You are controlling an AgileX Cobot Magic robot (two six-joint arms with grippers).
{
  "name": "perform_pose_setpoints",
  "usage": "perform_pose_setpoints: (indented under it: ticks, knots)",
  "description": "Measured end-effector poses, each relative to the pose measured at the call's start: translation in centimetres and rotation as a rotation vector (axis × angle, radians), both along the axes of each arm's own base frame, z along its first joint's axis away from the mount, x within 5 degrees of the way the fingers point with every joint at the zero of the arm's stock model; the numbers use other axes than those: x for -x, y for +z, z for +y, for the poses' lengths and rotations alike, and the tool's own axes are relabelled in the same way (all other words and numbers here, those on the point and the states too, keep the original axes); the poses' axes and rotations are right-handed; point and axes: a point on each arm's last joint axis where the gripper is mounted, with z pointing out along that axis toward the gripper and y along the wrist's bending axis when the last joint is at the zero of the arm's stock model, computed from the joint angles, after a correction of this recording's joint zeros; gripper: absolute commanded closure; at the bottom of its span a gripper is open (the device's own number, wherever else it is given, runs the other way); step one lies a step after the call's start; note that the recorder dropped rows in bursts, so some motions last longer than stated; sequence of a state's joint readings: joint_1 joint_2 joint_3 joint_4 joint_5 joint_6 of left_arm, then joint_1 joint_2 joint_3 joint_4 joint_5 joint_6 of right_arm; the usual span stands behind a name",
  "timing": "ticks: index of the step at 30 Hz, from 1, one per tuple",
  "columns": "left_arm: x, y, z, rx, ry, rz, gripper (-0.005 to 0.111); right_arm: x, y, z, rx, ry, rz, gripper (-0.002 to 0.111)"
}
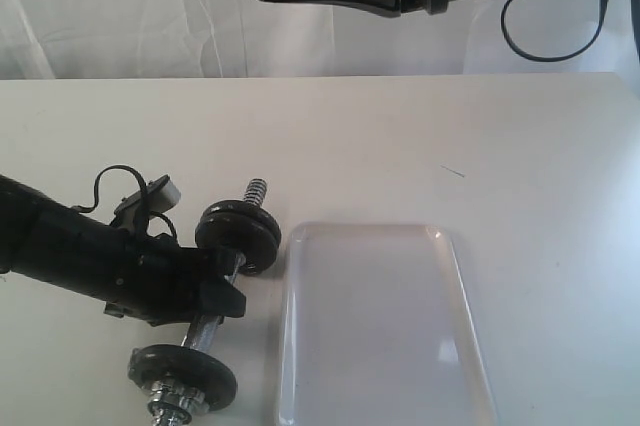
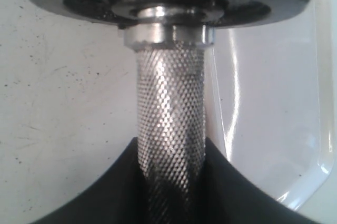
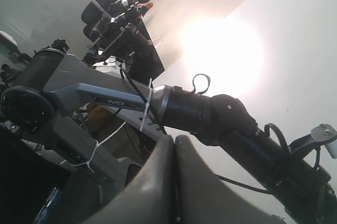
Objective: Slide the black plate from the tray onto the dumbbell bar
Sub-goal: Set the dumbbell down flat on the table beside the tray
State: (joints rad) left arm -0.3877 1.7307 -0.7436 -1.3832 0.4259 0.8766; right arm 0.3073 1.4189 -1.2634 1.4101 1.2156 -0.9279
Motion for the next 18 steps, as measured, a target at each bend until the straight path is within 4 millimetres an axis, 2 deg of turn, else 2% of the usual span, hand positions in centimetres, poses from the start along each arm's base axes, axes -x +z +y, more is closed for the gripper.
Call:
perform_pose_setpoints:
  ticks: [18]
  knots:
    - [-0.05,0.0,0.08,-0.015,-0.007,-0.012,0.107,0.0,0.0,0.0,0.0,0.0,0.0,0.108]
